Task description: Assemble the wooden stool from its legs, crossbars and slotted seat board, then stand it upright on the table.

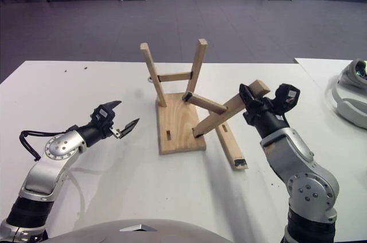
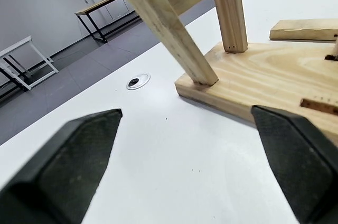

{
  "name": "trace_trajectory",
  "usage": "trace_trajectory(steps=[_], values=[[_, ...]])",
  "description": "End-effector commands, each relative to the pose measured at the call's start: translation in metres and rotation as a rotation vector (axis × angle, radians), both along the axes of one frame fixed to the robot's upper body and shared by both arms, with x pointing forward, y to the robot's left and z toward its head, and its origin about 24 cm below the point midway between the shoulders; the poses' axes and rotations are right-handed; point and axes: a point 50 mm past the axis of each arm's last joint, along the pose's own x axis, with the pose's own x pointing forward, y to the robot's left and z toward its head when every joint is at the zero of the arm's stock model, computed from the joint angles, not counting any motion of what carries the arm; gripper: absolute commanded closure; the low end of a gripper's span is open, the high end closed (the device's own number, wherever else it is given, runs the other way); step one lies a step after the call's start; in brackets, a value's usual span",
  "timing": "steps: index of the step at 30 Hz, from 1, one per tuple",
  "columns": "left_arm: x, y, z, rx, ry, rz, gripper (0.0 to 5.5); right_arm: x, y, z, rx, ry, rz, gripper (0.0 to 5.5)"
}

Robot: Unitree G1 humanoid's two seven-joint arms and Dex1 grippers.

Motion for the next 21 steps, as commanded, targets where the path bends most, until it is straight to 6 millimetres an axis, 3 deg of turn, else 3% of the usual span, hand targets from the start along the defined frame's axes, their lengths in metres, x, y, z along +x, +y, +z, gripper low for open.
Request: trace_trajectory(steps=[1, 4, 10, 12, 14, 21], values=[[0.003, -0.005, 0.004, 0.002, -0.018, -0.002, 0.99, 0.003, 0.011, -0.009, -0.180, 0.054, 0.058, 4.46], [0.004, -0.007, 0.004, 0.002, -0.016, -0.011, 0.99, 0.002, 0.025, -0.041, -0.296, 0.191, 0.188, 4.46], [0.006, -0.011, 0.005, 0.004, -0.022, -0.029, 0.99, -0.011, 0.020, -0.097, -0.278, 0.391, 0.164, 4.46], [0.007, -0.014, 0.005, -0.001, -0.021, -0.039, 0.99, -0.013, 0.025, -0.103, -0.255, 0.413, 0.173, 4.46], [0.007, -0.015, 0.005, -0.001, -0.021, -0.044, 0.99, -0.009, 0.027, -0.098, -0.237, 0.375, 0.173, 4.46], [0.009, -0.014, 0.005, 0.005, -0.021, -0.041, 0.99, 0.012, 0.036, -0.020, -0.107, -0.071, 0.204, 4.46]])
